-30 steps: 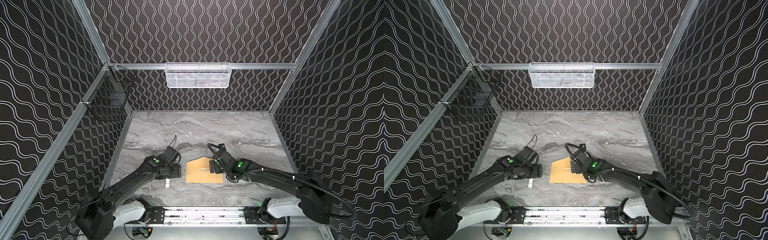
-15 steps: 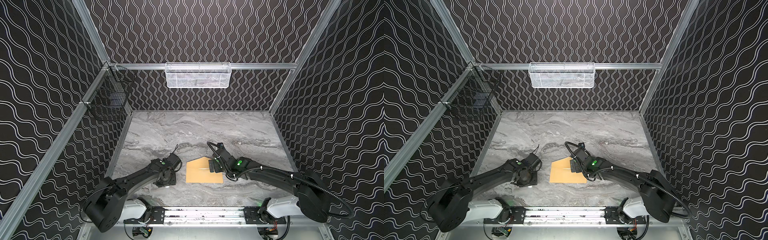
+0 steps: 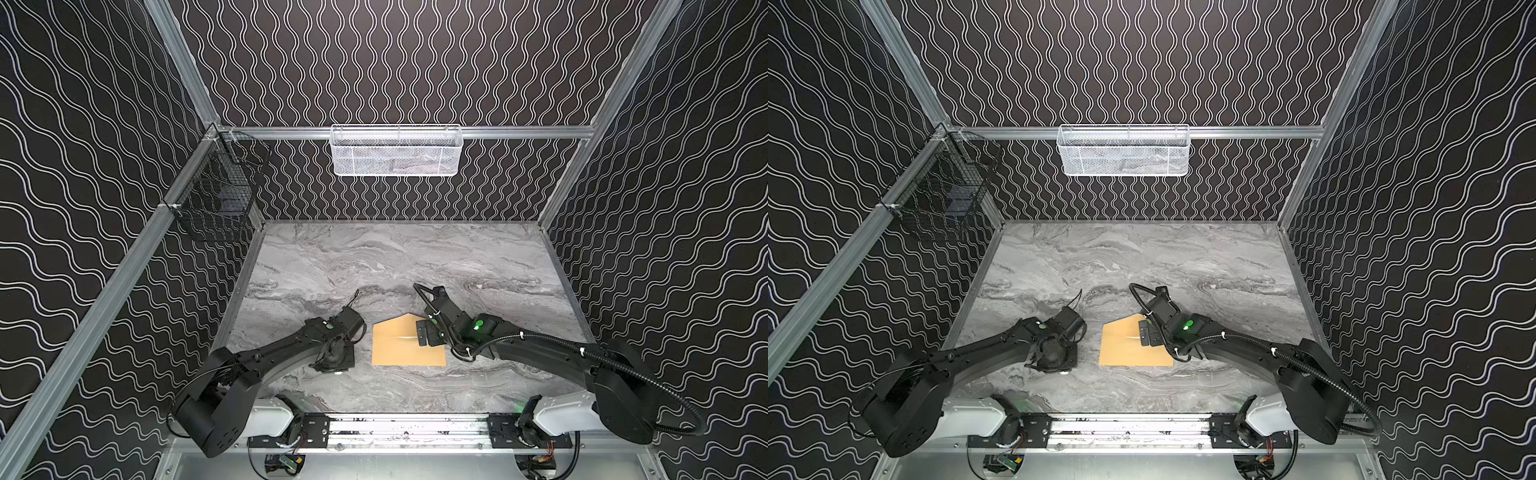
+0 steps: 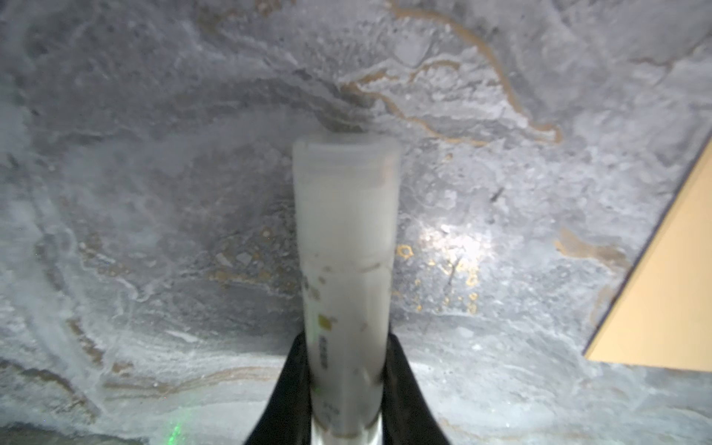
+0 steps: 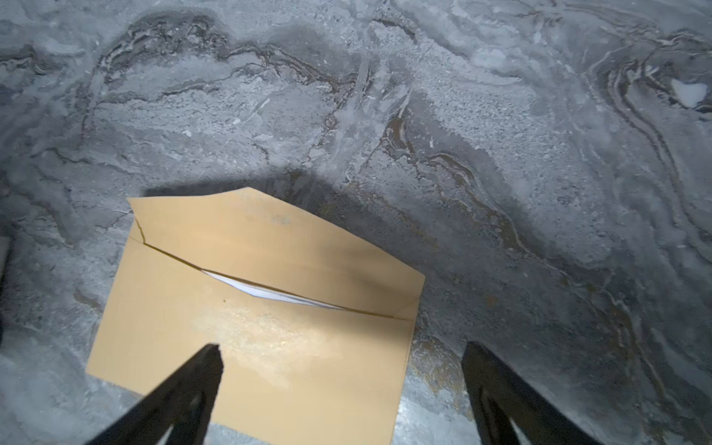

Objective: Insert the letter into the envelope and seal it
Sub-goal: 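Lift the white tube upright with the left gripper while the right gripper approaches its cap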

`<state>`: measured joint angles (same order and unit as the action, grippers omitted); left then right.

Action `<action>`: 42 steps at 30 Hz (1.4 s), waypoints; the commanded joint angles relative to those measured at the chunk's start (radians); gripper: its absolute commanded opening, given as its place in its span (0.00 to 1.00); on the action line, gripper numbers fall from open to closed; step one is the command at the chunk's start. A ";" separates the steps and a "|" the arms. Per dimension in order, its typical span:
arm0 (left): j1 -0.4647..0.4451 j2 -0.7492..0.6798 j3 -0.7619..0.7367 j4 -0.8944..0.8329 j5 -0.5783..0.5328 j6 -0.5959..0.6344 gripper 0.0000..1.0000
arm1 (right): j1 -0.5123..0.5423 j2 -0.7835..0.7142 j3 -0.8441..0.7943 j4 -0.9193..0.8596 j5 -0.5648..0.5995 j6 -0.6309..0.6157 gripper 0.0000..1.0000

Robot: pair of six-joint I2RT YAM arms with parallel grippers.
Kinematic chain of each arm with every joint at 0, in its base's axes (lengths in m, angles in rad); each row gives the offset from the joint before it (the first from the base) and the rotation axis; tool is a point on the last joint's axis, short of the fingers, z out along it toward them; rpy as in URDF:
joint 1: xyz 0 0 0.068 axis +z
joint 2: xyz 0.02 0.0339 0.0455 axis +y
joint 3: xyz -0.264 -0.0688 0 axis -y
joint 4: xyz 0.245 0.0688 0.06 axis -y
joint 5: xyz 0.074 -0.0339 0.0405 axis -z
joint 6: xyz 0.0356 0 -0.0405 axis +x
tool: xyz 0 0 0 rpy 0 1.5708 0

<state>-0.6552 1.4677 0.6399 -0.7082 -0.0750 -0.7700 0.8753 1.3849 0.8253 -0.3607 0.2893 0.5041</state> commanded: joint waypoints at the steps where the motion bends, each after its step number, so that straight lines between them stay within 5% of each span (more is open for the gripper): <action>1: -0.016 -0.034 0.029 0.018 0.032 0.056 0.13 | -0.010 -0.040 0.000 0.058 -0.121 -0.073 1.00; 10: -0.025 -0.179 0.177 0.022 0.216 0.261 0.00 | -0.092 -0.266 -0.080 0.184 -0.532 -0.239 0.94; 20: -0.035 -0.267 0.310 0.054 0.549 0.606 0.00 | -0.110 -0.418 0.017 0.096 -0.713 -0.422 0.86; 27: -0.045 -0.382 0.299 0.100 0.589 0.828 0.00 | -0.110 -0.486 -0.004 0.183 -1.007 -0.666 0.82; 34: -0.085 -0.413 0.255 0.166 0.639 0.933 0.00 | -0.111 -0.470 0.003 0.108 -1.108 -0.984 0.82; 42: -0.100 -0.431 0.257 0.162 0.670 0.972 0.00 | -0.110 -0.346 0.101 0.182 -1.090 -0.896 0.81</action>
<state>-0.7528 1.0416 0.8951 -0.5846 0.5648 0.1631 0.7650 1.0016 0.8898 -0.2234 -0.7753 -0.4034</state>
